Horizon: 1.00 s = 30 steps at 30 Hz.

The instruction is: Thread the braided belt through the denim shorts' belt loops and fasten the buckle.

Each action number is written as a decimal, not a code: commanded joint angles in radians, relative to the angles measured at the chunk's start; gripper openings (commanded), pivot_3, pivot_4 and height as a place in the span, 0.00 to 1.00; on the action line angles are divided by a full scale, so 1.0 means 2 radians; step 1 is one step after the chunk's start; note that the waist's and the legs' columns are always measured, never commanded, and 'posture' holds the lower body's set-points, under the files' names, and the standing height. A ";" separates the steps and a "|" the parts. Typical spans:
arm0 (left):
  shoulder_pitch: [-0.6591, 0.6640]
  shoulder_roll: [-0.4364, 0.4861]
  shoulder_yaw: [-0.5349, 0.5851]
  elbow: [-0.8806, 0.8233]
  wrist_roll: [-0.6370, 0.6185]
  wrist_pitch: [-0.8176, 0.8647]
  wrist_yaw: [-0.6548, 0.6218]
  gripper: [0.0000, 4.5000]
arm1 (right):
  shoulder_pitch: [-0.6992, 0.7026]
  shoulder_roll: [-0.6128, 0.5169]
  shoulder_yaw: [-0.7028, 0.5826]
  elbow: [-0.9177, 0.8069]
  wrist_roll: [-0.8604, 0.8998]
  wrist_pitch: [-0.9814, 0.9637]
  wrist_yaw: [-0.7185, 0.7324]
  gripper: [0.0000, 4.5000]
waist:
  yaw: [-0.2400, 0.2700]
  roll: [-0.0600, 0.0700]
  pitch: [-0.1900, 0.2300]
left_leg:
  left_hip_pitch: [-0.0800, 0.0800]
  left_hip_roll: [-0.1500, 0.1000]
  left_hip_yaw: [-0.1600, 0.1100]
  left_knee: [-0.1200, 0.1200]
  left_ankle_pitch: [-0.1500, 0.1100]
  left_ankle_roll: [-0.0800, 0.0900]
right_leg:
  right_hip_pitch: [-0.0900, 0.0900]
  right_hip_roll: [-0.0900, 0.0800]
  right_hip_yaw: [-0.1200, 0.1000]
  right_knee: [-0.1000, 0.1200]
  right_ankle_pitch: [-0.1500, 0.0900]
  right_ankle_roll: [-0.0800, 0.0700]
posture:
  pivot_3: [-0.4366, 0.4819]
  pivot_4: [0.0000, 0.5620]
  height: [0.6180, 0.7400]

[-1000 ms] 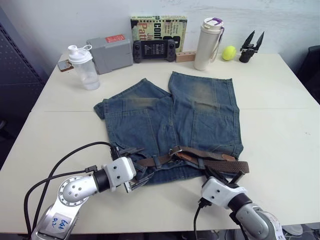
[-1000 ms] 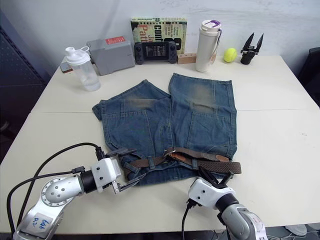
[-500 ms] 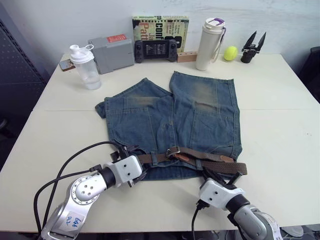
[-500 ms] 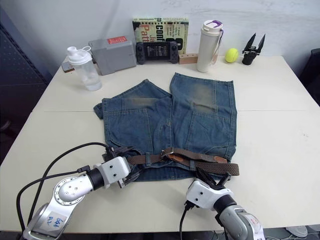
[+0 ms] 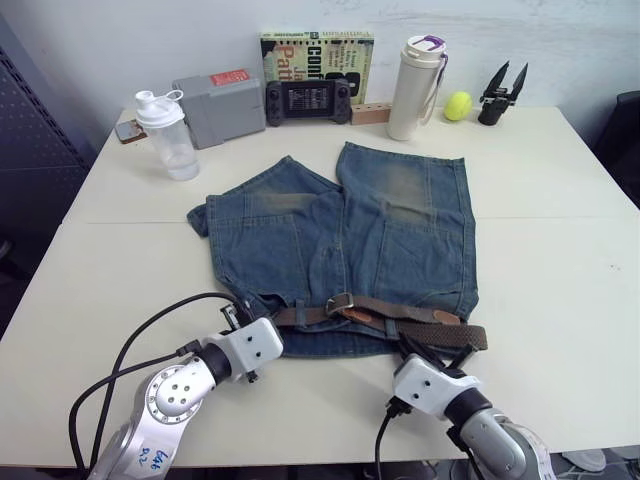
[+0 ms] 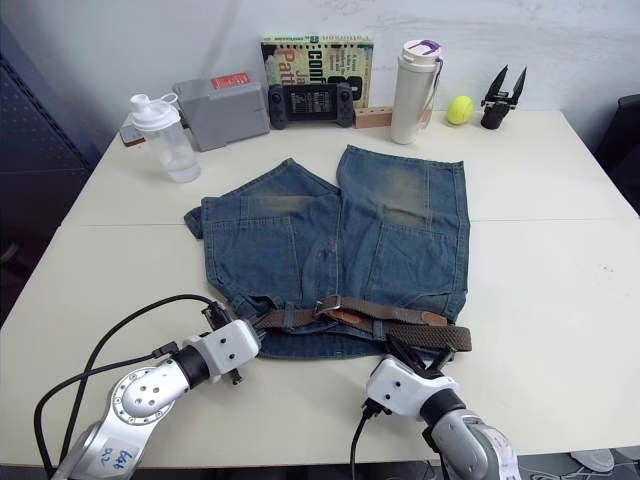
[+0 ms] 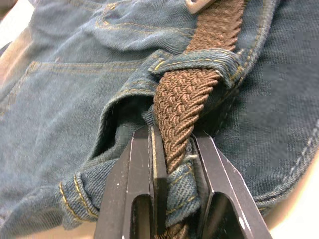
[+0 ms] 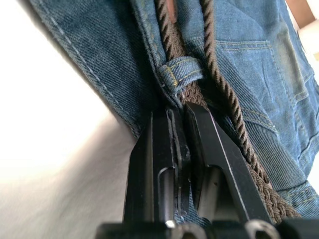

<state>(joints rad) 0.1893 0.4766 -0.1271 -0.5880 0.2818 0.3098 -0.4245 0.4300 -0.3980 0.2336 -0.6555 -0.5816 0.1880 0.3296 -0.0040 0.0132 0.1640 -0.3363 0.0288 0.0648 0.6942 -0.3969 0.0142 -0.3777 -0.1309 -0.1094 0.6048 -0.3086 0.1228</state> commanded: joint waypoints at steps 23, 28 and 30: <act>0.054 0.019 0.132 0.110 -0.063 0.015 0.059 0.07 | 0.003 0.037 -0.037 -0.006 0.004 0.060 -0.008 0.00 | -0.001 -0.001 -0.001 | 0.001 0.003 -0.001 -0.001 -0.001 -0.003 | -0.001 0.001 -0.003 0.002 -0.003 -0.006 | 0.48 0.27 0.92; 0.054 0.014 0.129 0.106 -0.071 0.020 0.059 0.07 | 0.001 0.033 -0.041 -0.003 0.002 0.059 -0.007 0.00 | 0.000 -0.002 -0.001 | 0.001 0.004 -0.001 -0.001 -0.001 -0.004 | -0.001 0.001 -0.004 0.002 -0.003 -0.006 | 0.48 0.27 0.92; 0.062 0.028 0.106 0.098 -0.054 -0.013 0.047 0.07 | -0.001 0.032 -0.038 -0.001 0.001 0.058 -0.007 0.00 | 0.000 -0.002 -0.001 | 0.001 0.003 -0.001 -0.001 -0.001 -0.004 | -0.001 0.001 -0.004 0.002 -0.003 -0.006 | 0.48 0.27 0.92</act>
<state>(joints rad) 0.2528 0.4900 0.0087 -0.5058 0.0854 0.2432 -0.3884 0.4136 -0.3322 0.2686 -0.6660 -0.5501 0.2245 0.3557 -0.0041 0.0097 0.1617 -0.3343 0.0357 0.0620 0.6913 -0.3979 0.0068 -0.3796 -0.1288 -0.1170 0.6094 -0.3151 0.1110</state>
